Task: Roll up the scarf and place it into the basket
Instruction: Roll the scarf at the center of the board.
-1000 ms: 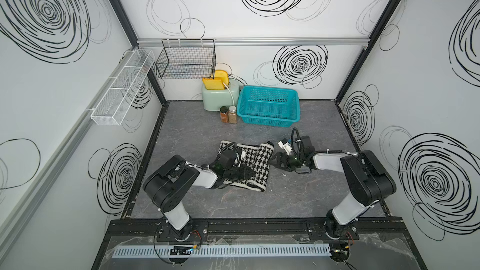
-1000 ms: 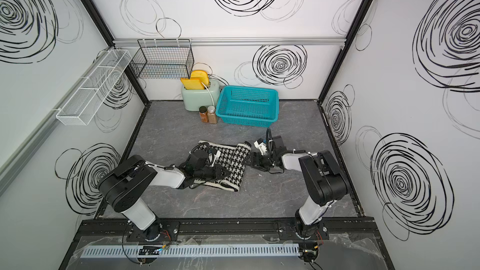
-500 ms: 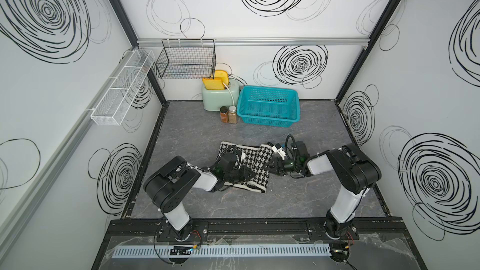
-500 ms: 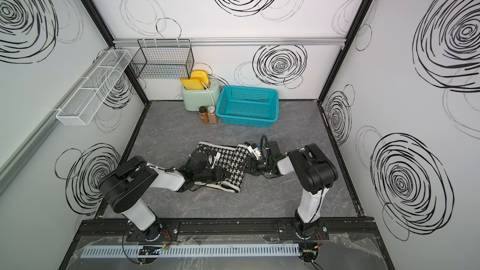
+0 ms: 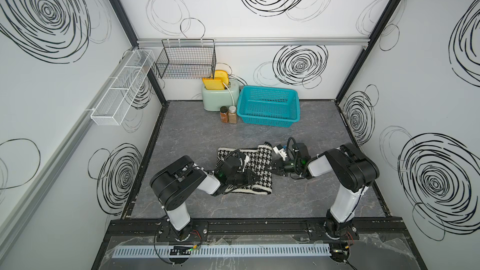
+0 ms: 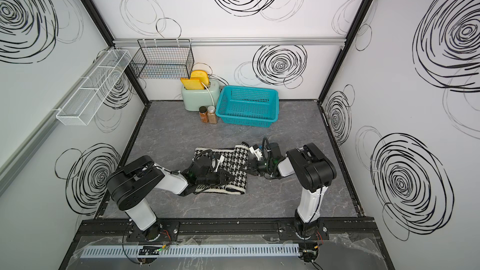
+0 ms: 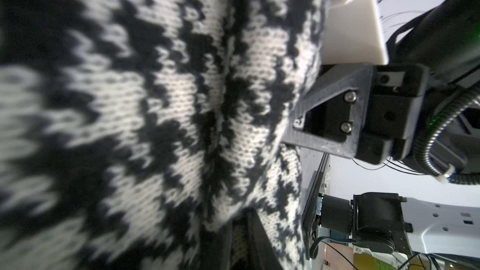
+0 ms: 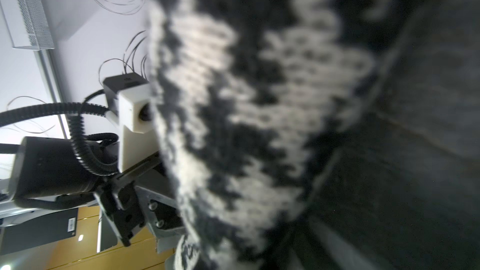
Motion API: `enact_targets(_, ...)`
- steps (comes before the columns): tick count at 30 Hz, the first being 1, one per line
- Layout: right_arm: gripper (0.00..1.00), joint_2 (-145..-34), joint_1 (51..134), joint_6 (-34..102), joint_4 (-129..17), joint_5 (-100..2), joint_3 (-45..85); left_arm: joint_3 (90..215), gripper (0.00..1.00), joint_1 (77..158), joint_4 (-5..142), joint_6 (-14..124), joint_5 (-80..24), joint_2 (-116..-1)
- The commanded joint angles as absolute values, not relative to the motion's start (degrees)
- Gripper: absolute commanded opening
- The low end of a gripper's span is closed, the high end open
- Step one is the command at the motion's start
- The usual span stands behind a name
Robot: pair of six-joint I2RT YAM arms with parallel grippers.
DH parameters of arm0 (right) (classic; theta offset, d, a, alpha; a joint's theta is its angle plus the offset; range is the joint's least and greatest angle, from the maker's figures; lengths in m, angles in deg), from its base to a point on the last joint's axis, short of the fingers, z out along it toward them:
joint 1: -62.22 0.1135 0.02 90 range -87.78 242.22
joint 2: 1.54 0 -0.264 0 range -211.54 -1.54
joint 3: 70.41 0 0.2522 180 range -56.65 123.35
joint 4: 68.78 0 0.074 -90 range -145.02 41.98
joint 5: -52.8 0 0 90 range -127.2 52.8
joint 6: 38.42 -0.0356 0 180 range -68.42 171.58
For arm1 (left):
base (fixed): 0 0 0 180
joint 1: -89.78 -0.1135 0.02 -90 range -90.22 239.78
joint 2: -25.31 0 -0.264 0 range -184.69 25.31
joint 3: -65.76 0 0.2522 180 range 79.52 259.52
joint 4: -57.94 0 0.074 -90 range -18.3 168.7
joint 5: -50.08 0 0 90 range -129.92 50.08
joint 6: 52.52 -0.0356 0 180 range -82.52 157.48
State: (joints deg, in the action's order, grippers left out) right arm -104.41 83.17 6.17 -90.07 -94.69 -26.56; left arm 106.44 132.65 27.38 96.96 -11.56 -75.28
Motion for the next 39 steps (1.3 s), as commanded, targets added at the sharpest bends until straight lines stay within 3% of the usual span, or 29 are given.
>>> enact_targets(1,0.00,-98.65,80.43,8.94,-83.02,-93.81,-24.31,107.90,0.18,135.77,28.94,100.54,-11.18,-78.71)
enact_targets(4,0.00,-94.36,78.05,16.74,-70.22,-91.89,-20.09,109.34,0.22,136.41,26.12,102.43,-11.09,-79.27)
enact_targets(10,0.00,-92.07,76.58,33.58,-46.03,-82.90,-10.10,111.39,0.45,134.83,26.20,101.53,-10.56,-75.71)
enact_targets(13,0.00,-92.77,77.60,38.04,-39.14,-76.46,-6.62,110.86,0.47,133.24,28.31,100.23,-10.09,-72.49)
enact_targets(25,0.00,-98.70,91.58,46.58,-23.05,-42.58,7.09,103.25,0.30,125.27,32.79,97.45,-9.96,-59.52)
enact_targets(33,0.00,-103.18,97.61,44.68,-16.76,-38.32,15.19,101.18,0.19,120.15,25.60,95.91,-6.05,-63.39)
enact_targets(39,0.00,-106.06,98.41,42.44,-13.58,-39.54,19.10,101.73,0.14,128.82,11.69,103.36,-9.86,-69.41)
